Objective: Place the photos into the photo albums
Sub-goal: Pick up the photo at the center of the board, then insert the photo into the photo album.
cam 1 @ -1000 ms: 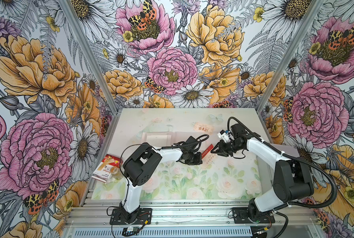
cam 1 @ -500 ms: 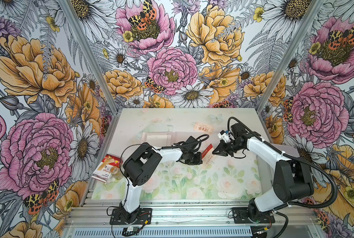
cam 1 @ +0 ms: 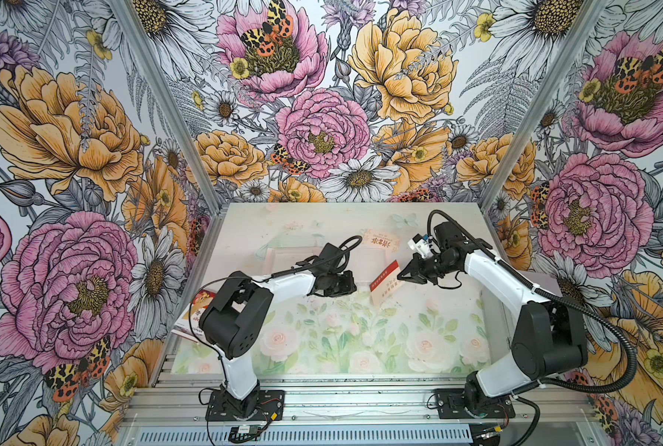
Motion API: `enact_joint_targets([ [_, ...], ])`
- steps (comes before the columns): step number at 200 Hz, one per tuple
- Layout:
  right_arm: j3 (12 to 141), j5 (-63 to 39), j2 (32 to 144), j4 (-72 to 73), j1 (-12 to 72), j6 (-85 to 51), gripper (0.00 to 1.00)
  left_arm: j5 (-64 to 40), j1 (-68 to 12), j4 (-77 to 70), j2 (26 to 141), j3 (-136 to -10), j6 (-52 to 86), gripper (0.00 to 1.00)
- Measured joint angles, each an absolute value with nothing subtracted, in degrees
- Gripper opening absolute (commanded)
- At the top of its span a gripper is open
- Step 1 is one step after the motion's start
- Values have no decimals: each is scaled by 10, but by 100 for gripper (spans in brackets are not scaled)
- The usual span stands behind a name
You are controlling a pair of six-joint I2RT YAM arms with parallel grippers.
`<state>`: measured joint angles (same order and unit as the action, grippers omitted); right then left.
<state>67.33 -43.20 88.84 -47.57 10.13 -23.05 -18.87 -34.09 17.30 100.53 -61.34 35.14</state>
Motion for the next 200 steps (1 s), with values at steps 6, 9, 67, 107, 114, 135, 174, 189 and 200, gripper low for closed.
enact_joint_targets([
  [6,677,-432,888,-475,101,-230,0,-189,-332,173,993,-611,350,20],
  [9,678,-432,888,-476,101,-230,0,-189,-328,173,987,-609,348,20],
  [67,715,-434,888,-480,104,-231,0,-187,-227,188,903,-573,324,21],
  [107,753,-432,893,-480,122,-231,0,-190,-150,205,873,-557,309,22],
  [114,761,-430,896,-480,126,-231,0,-192,-137,209,868,-556,306,22],
  [135,782,-425,910,-477,136,-234,0,-204,-103,218,859,-554,300,22],
  [174,809,-410,949,-450,159,-257,0,-223,-58,226,849,-554,294,22],
  [189,812,-398,965,-429,174,-273,0,-229,-43,227,849,-554,291,22],
  [200,812,-389,975,-412,185,-283,0,-232,-35,227,849,-554,289,22],
])
